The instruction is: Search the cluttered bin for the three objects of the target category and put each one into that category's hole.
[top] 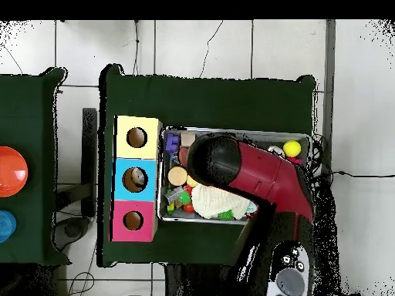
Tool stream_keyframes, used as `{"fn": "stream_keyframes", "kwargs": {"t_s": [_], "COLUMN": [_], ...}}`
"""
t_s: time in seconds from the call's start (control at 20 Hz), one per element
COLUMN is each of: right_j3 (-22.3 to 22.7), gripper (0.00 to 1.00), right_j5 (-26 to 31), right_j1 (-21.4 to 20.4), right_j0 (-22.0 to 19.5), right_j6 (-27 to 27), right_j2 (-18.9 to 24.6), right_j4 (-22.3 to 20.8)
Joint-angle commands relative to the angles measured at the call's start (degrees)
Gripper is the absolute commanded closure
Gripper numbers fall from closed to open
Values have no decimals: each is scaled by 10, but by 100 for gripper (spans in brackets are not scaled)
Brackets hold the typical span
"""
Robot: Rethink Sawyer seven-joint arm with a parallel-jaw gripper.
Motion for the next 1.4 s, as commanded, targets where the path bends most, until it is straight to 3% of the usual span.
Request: {"fn": "stream_keyframes", "kwargs": {"t_s": [0.05,0.55,0.9,1.1,1.25,1.4], "right_j3": [127,294,361,360,359,346], "gripper": [100,100,100,100,100,100], "right_j5": [13,-140,-208,-255,-314,-390], "right_j1": [-18,-33,-45,-23,20,64], "right_j0": [-14,-37,-44,-78,-153,-223], "right_j6": [149,192,204,170,128,111], "right_j2": [21,96,139,171,252,326], "right_j4": [39,155,218,191,143,67]}}
